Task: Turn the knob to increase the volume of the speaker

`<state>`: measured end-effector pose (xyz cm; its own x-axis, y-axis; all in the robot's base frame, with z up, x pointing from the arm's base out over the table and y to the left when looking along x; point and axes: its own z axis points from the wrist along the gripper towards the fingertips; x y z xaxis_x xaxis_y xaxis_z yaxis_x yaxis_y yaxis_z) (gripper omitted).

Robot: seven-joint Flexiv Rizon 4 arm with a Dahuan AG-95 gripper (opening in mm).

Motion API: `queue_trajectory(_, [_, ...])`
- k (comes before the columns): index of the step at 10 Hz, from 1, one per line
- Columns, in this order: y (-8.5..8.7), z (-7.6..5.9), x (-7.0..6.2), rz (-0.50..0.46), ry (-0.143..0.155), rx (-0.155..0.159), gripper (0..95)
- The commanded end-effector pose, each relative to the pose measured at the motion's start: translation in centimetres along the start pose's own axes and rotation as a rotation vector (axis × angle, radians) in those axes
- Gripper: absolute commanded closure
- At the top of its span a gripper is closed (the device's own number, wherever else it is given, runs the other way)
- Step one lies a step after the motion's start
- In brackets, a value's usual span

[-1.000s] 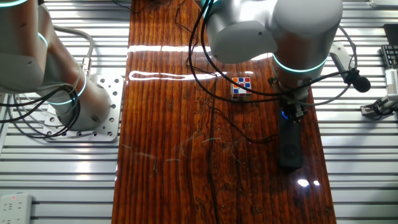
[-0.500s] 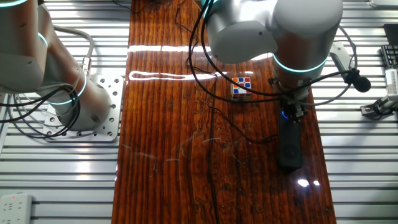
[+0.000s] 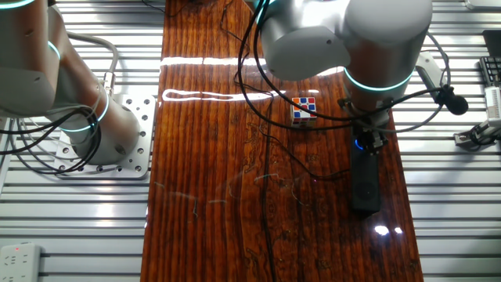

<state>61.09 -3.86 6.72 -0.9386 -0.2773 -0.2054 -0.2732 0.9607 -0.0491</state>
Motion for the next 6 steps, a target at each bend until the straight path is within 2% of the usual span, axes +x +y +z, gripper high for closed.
queue_trajectory(1, [-0.04, -0.06, -0.01, -0.005, 0.001, 0.0, 57.0])
queue_trajectory(6, [-0.08, -0.1, -0.05, -0.01, 0.003, -0.003, 57.0])
